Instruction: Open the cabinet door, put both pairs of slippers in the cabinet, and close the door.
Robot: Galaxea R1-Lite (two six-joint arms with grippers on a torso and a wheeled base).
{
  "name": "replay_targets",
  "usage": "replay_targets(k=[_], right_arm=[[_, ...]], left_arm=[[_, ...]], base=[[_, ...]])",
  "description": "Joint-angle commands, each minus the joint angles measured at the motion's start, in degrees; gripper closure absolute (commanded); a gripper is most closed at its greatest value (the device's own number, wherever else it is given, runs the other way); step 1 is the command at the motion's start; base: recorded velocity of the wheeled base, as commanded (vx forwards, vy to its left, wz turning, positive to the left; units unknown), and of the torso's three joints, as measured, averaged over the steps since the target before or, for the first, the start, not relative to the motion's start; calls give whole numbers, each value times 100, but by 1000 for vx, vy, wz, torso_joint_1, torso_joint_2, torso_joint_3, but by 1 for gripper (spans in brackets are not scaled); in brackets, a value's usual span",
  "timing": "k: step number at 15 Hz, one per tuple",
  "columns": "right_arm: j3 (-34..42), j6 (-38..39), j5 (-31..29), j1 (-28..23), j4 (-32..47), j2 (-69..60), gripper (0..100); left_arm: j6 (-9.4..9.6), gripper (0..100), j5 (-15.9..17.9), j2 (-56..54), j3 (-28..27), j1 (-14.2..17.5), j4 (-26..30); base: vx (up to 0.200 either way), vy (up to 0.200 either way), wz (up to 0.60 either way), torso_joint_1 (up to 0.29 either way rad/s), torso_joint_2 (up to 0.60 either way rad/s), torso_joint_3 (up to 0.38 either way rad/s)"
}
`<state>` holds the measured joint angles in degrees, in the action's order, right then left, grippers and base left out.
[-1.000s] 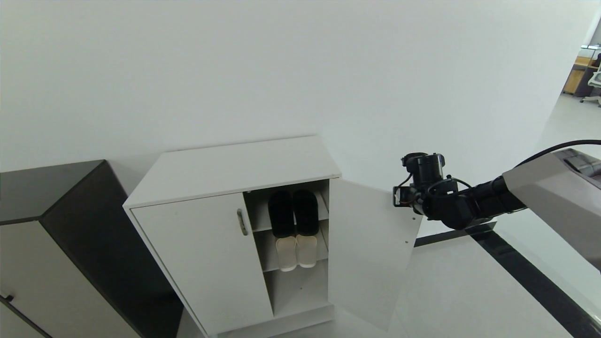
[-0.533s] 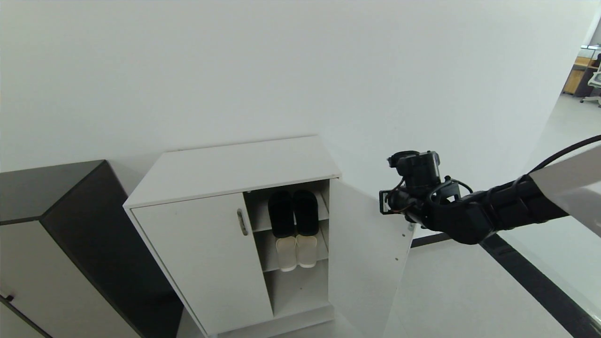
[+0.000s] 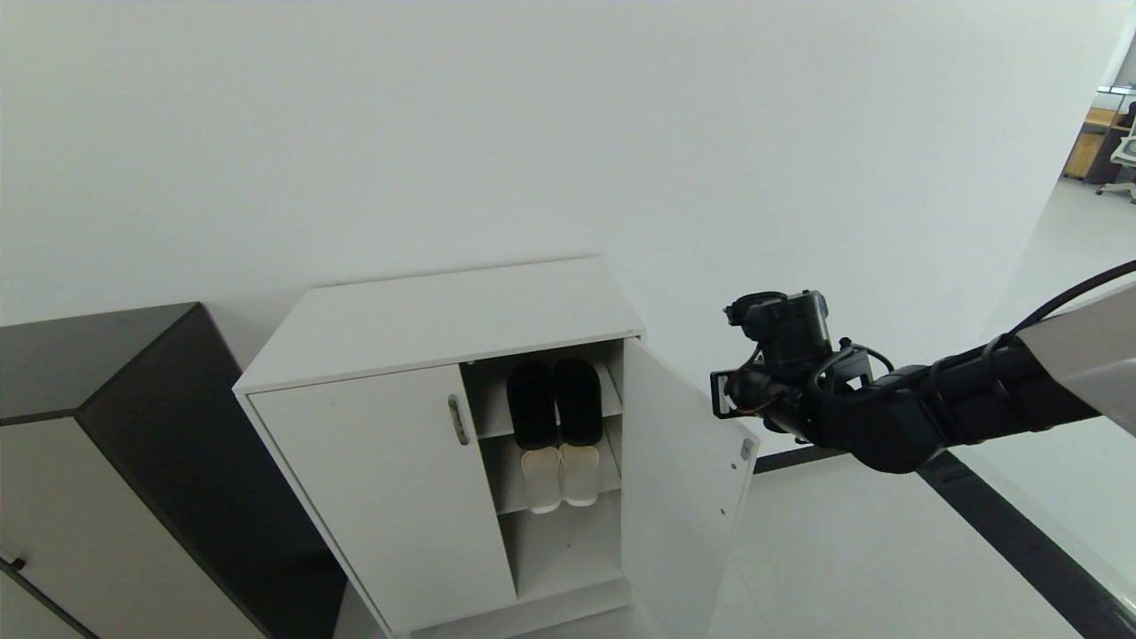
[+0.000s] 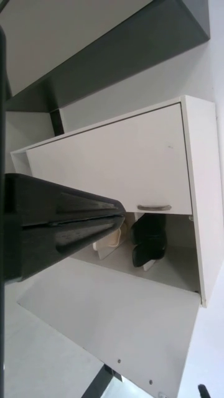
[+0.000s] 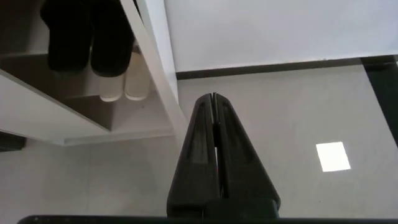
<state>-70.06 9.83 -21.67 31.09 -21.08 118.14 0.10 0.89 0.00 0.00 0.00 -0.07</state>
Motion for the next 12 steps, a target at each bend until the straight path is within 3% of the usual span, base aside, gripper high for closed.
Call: replay_targets(k=[1,6,12], right_arm=[[-34,-16,-12,-6,-10,341,100],[10,11,14,205,86,368,100],[388,142,67,873,-90,78,100]], left_arm=[[-1,100,-1,9,0,0,-1],[-1,100,-1,9,0,0,-1],[-1,100,-1,9,0,0,-1]], base=[[0,0,0,0,0,0],[0,0,0,0,0,0],[0,0,0,0,0,0]])
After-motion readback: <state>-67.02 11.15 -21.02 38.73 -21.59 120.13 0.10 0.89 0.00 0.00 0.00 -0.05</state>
